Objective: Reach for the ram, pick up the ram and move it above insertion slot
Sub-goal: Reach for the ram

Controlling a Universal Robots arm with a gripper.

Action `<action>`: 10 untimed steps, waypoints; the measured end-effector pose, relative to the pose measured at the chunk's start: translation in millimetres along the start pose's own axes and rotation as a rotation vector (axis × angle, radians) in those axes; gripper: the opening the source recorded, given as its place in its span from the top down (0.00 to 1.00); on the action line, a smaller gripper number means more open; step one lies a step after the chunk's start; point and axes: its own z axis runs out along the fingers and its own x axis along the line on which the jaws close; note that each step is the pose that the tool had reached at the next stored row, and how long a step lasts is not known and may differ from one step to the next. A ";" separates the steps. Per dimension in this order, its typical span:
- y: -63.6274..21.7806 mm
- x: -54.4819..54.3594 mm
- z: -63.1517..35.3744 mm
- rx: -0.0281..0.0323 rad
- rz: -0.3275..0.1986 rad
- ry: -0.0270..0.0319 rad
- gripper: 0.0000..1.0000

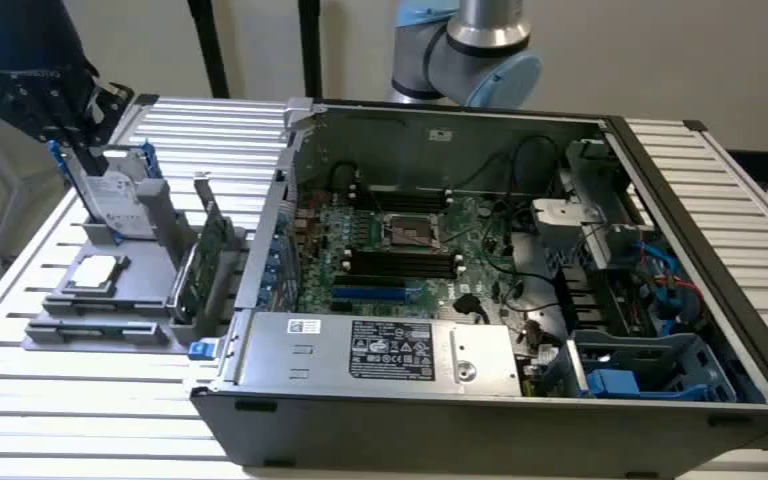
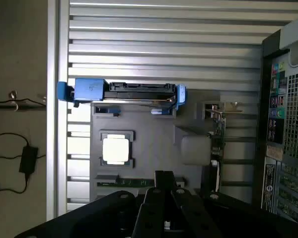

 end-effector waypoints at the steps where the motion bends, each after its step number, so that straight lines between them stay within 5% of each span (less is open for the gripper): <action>1: 0.0 0.0 0.0 0.0000 0.000 0.0000 0.89; 10: 0.0 0.0 0.0 0.0000 0.000 0.0000 0.89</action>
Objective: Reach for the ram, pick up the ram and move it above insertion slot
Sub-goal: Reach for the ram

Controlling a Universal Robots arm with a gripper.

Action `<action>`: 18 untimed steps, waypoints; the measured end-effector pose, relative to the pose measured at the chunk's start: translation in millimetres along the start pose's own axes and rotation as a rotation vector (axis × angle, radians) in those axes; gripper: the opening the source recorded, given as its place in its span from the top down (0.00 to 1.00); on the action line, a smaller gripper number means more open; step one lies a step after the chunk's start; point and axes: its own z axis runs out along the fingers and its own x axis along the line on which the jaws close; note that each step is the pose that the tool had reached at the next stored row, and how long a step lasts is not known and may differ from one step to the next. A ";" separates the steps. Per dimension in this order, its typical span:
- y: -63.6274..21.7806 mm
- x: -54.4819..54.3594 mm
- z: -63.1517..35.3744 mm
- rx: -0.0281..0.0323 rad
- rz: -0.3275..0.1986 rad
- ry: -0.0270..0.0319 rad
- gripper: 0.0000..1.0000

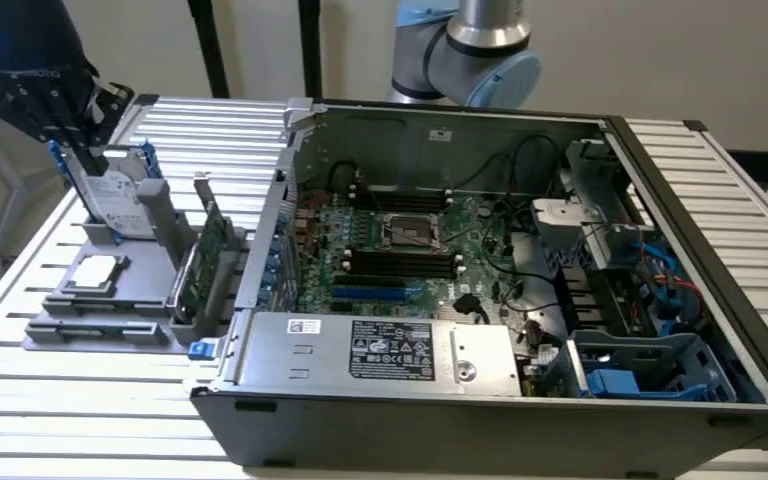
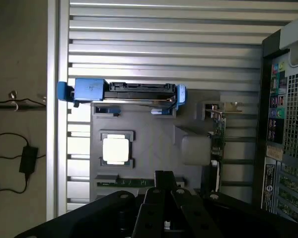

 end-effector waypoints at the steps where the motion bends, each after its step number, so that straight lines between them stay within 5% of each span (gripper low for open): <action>1: 0.0 0.0 0.0 0.0000 0.000 0.0000 0.89; 8: -9.9 0.9 -0.4 0.0000 0.000 0.0000 0.89; 18: -54.4 10.4 -0.9 0.0000 0.000 0.0000 0.89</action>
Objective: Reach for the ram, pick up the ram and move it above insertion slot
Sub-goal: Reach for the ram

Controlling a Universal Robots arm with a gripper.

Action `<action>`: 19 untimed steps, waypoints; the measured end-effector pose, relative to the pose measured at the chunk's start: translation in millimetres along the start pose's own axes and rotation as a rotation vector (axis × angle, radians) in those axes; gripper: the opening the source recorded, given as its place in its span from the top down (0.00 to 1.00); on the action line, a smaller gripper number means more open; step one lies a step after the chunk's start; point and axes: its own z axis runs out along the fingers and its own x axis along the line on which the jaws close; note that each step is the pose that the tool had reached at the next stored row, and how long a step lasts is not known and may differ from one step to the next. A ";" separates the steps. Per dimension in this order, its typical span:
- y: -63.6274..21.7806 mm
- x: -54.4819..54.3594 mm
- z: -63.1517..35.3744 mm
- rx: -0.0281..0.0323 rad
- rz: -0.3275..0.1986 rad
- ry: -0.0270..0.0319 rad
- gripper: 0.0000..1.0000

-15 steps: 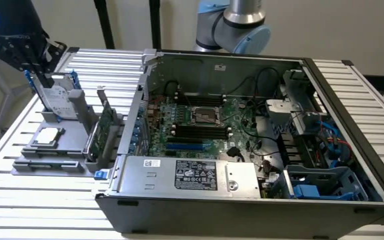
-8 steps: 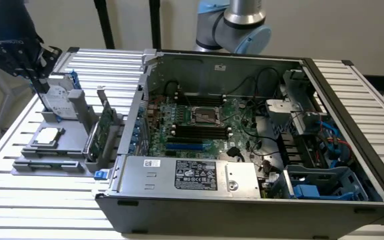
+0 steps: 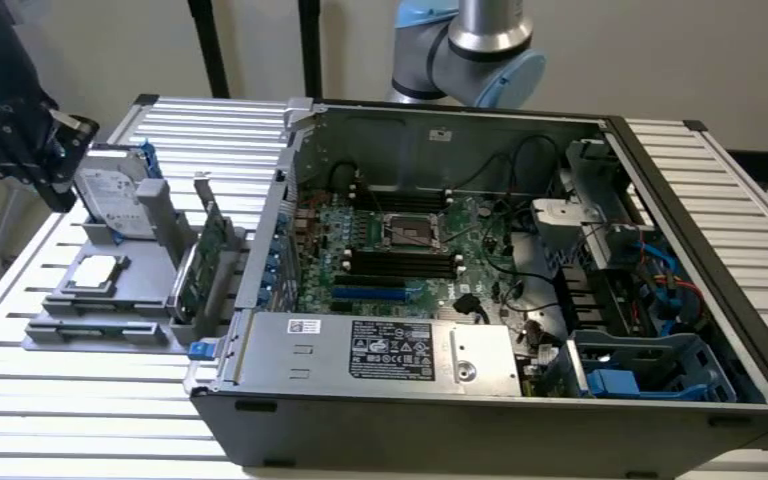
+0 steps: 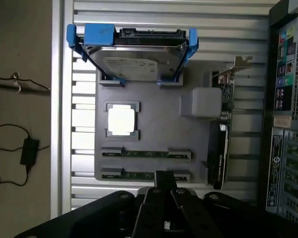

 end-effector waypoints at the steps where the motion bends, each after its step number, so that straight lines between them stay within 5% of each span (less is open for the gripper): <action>1: -4.6 0.3 0.1 0.0000 0.000 0.0000 0.89; 4: -16.5 1.0 0.5 0.0000 0.000 0.0001 0.89; 12: -18.0 0.7 0.5 0.0000 -0.002 0.0002 0.89; 19: -18.0 0.3 0.5 0.0001 -0.112 0.0046 0.89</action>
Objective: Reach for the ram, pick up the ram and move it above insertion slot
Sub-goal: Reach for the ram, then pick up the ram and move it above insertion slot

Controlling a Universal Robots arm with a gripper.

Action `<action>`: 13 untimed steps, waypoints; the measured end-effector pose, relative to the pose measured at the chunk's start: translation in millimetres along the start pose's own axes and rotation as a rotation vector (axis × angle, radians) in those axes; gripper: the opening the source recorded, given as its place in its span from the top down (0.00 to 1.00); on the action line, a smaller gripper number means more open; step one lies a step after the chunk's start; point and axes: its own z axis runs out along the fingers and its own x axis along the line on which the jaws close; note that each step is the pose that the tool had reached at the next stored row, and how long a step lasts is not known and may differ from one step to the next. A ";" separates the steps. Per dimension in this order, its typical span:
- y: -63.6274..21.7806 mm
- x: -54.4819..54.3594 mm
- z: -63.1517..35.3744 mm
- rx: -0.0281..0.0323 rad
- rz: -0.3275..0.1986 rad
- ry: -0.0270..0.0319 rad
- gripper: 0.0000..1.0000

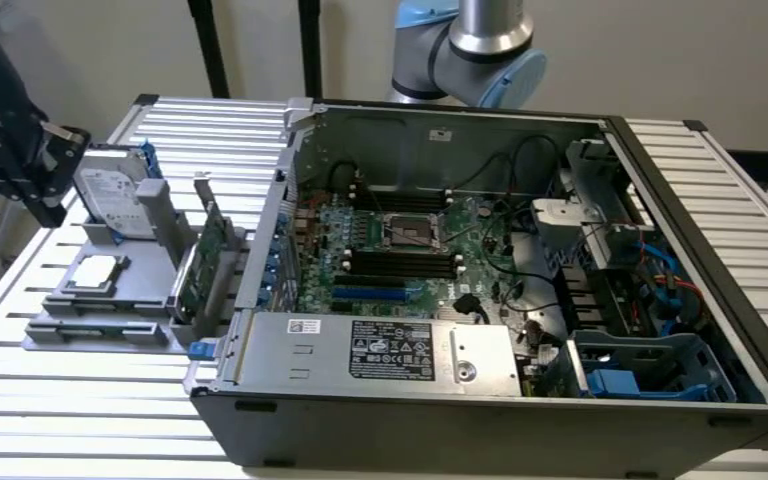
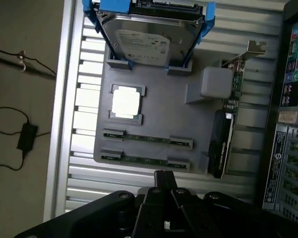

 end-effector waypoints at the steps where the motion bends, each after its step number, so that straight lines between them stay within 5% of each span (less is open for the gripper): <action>1: 0.0 0.0 0.0 0.0000 -0.018 0.0006 0.89; 13: 0.0 0.0 0.0 0.0002 -0.235 0.0090 0.89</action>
